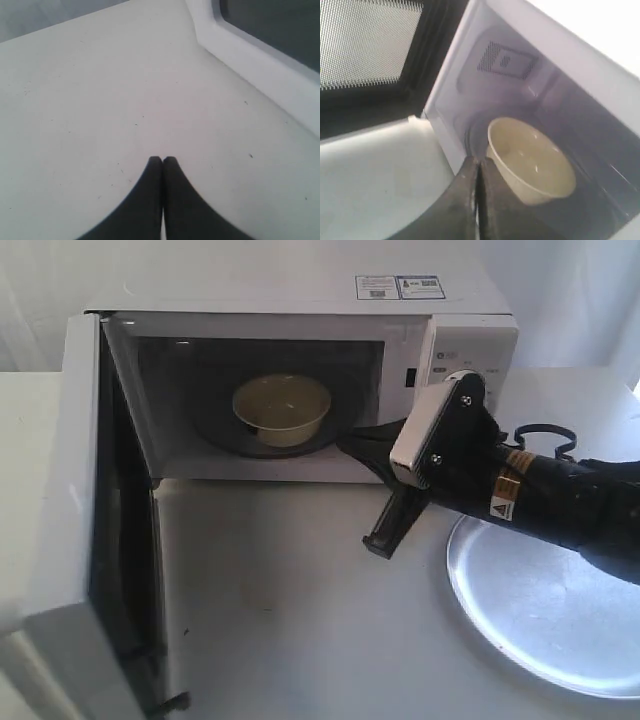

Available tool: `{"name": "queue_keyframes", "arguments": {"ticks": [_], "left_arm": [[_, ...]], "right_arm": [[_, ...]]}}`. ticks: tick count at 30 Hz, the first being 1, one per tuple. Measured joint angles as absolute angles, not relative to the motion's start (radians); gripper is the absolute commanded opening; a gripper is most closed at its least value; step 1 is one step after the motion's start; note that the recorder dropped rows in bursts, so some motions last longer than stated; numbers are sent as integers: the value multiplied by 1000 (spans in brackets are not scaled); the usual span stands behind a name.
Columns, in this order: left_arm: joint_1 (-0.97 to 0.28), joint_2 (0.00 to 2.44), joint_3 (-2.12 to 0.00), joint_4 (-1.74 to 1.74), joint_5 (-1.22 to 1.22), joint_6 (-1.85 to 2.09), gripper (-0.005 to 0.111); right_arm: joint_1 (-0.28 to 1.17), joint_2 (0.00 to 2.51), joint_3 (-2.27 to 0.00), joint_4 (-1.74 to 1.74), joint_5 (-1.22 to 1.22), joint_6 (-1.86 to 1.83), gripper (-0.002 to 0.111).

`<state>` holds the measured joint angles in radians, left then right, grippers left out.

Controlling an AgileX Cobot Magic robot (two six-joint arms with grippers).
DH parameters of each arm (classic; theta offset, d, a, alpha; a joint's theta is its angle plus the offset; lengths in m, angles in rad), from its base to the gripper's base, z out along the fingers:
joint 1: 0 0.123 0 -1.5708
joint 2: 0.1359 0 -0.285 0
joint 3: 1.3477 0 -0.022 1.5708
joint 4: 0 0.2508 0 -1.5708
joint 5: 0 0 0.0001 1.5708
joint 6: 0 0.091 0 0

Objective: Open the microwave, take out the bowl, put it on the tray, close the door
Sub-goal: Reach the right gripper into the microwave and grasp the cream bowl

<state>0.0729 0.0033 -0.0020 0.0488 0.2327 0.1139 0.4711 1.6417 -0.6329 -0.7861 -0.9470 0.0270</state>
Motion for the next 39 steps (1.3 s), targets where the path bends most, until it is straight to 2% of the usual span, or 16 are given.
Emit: {"name": "queue_keyframes", "arguments": {"ticks": [5,15,19,22,25,27,34,38,39], "left_arm": [[73,3,-2,49,233,114,0],[73,3,-2,48,233,112,0],[73,3,-2,48,233,112,0],[73,3,-2,48,233,112,0],[73,3,-2,48,233,112,0],[73,3,-2,48,233,112,0],[73,3,-2,48,233,112,0],[73,3,-2,48,233,112,0],[73,3,-2,48,233,112,0]], "right_arm": [[474,1748,-743,-788,-1000,57,0],[630,2002,-1100,-770,-826,48,7],[660,2053,-1206,-769,-655,-16,21],[662,2076,-1236,-767,-629,-35,33],[662,2087,-1252,-767,-606,-45,63],[663,2089,-1256,-764,-595,-64,70],[667,2125,-1307,-636,-470,-87,60],[667,2157,-1327,-589,-412,-95,40],[667,2166,-1332,-584,-409,-95,29]]}}
